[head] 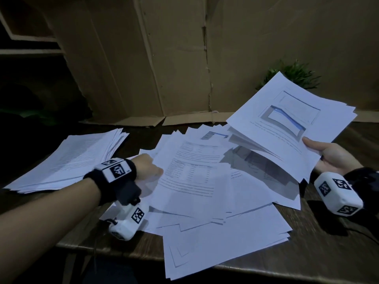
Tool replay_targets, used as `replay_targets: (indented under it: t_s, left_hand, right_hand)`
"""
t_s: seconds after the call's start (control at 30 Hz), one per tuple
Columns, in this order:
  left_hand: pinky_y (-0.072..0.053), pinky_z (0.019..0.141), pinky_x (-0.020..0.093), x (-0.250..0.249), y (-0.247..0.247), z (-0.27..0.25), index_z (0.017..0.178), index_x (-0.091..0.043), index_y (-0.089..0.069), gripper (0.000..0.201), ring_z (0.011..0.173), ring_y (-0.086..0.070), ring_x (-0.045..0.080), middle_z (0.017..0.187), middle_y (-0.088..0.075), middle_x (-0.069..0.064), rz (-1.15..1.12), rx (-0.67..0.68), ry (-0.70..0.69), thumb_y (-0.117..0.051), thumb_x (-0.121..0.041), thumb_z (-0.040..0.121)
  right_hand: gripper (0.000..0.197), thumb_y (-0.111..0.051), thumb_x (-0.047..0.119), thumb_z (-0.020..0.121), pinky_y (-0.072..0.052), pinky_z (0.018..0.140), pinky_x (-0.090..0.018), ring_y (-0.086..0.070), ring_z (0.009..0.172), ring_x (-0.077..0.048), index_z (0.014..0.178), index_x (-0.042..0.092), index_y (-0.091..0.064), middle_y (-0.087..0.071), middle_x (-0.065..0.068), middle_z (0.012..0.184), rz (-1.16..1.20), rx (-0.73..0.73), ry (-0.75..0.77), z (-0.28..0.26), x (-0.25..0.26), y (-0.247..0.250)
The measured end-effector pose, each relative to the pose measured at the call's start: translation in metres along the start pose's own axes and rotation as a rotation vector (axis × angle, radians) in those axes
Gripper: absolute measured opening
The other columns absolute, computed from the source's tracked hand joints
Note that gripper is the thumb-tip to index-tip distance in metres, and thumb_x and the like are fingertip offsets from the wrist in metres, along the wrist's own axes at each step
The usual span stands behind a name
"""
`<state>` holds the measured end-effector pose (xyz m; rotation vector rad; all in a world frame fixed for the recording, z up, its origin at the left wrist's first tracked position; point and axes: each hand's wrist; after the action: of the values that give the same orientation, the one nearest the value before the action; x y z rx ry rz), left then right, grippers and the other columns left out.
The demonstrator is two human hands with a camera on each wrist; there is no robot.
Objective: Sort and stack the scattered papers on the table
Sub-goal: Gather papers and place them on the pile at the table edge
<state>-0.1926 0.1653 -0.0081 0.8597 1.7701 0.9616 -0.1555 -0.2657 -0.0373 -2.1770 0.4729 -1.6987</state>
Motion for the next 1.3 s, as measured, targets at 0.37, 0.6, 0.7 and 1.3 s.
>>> replay_targets:
  t_s: [0.37,0.6,0.7,1.3]
  left_hand:
    - [-0.037,0.061,0.03,-0.012,-0.014,0.014,0.079,-0.011,-0.056,0.021,0.066,-0.047,0.025,0.07,-0.045,0.008,0.021,-0.04,-0.051,-0.07,-0.025,0.087]
    - [-0.051,0.096,0.054,0.042,0.012,0.031,0.123,-0.01,-0.058,0.033,0.101,-0.07,0.033,0.117,-0.07,0.011,-0.693,-0.04,-0.032,-0.063,-0.027,0.094]
    - [-0.047,0.101,0.056,0.059,0.021,0.025,0.128,-0.005,-0.055,0.037,0.109,-0.065,0.037,0.125,-0.066,0.015,-0.774,-0.021,0.017,-0.059,-0.026,0.097]
    - [-0.059,0.067,0.024,-0.116,0.108,-0.055,0.133,-0.005,-0.051,0.035,0.081,-0.072,0.014,0.103,-0.071,0.004,-1.133,0.116,-0.589,-0.029,-0.014,0.107]
  right_hand:
    - [0.049,-0.047,0.03,0.102,-0.062,0.06,-0.036,-0.077,0.082,-0.024,0.077,0.008,-0.082,-0.077,-0.012,0.101,-0.044,0.059,-0.039,-0.003,0.003,0.0]
    - [0.032,-0.062,0.029,0.086,-0.062,0.06,-0.038,-0.077,0.081,-0.025,0.077,0.005,-0.082,-0.077,-0.012,0.099,-0.044,0.05,-0.071,-0.002,0.004,0.001]
    - [0.049,-0.047,0.029,0.102,-0.062,0.057,-0.035,-0.077,0.078,-0.023,0.074,0.008,-0.082,-0.078,-0.011,0.095,-0.071,0.046,-0.039,-0.002,0.002,0.001]
    - [0.038,-0.045,0.008,0.101,-0.063,0.074,-0.039,-0.07,0.108,-0.03,0.136,0.014,-0.055,-0.068,-0.011,0.128,-0.222,0.151,0.017,0.0,-0.006,-0.011]
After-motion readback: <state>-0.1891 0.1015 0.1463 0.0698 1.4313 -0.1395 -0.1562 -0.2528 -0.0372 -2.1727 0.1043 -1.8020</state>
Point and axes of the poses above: each hand's wrist, its own z-axis towards the middle knuckle, its own y-axis out of the back of the hand, x = y × z
